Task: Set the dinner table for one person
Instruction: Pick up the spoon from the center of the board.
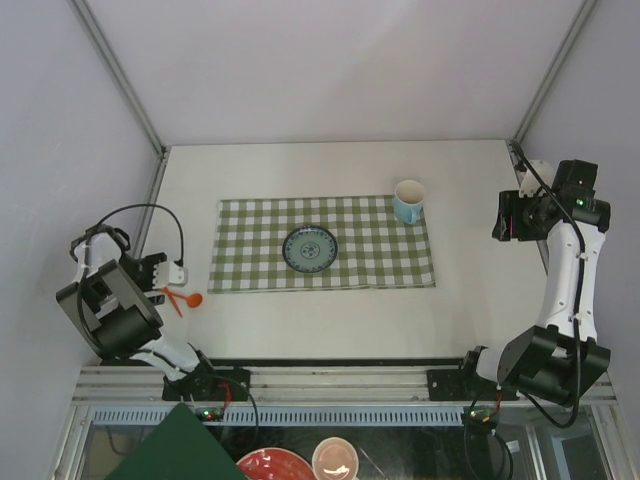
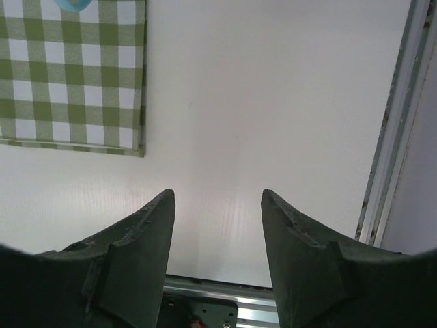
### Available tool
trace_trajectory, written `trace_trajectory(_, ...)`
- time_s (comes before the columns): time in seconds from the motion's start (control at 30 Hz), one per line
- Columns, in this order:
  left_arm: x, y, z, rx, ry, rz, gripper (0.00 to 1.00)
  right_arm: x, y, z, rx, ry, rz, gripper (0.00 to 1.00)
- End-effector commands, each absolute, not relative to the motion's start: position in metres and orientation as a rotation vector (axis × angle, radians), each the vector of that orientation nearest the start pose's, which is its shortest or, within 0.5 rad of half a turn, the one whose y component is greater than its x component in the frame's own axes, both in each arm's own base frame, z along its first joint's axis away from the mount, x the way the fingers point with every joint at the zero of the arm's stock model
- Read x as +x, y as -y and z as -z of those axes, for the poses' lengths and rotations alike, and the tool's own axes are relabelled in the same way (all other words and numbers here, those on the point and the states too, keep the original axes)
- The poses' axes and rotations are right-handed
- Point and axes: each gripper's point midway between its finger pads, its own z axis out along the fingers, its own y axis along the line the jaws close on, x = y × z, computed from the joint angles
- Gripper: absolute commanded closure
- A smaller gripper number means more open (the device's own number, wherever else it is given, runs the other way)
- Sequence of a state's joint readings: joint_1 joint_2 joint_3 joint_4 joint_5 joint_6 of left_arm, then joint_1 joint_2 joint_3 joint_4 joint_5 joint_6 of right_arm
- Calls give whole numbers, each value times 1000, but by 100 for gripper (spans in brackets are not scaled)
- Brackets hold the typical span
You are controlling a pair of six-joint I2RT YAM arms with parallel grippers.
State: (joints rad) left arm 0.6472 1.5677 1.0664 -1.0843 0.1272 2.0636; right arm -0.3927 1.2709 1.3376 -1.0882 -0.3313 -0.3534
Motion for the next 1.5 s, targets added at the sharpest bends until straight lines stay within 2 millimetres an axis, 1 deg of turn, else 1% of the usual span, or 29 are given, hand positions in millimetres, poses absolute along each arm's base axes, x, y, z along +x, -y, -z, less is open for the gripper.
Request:
trace_trajectory(0.0, 231, -179, -60, 2171, -2025, -37, 15, 282, 66, -222, -74, -2454, -142, 46)
trace_trajectory(0.2, 238, -185, -50, 2192, -2022, -31, 16, 283, 67, -226, -73, -2450, -129, 46)
trace_trajectory(0.3, 238, -185, -47, 2195, -2019, -30, 21, 281, 66, -224, -70, -2460, -138, 46)
trace_trajectory(0.5, 243, -183, -34, 2183, -1999, -42, 20, 283, 63, -223, -70, -2460, -164, 47)
trace_trajectory(0.6, 246, -183, -30, 2175, -1988, -50, 22, 281, 64, -223, -67, -2466, -157, 47)
trace_trajectory(0.7, 246, -179, -29, 2171, -1980, -42, 27, 280, 65, -221, -68, -2471, -152, 48)
trace_trajectory(0.77, 248, -177, -30, 2160, -1970, -49, 31, 281, 66, -221, -69, -2472, -151, 48)
trace_trajectory(0.9, 250, -175, -32, 2146, -1971, -54, 37, 283, 63, -217, -66, -2476, -180, 48)
trace_trajectory(1.07, 249, -173, -31, 2143, -1980, -50, 48, 285, 62, -214, -66, -2478, -193, 51)
trace_trajectory(1.17, 249, -174, -31, 2145, -1989, -51, 52, 285, 62, -215, -68, -2475, -194, 53)
trace_trajectory(1.47, 246, -172, -21, 2164, -1973, -54, 55, 281, 60, -215, -76, -2481, -197, 54)
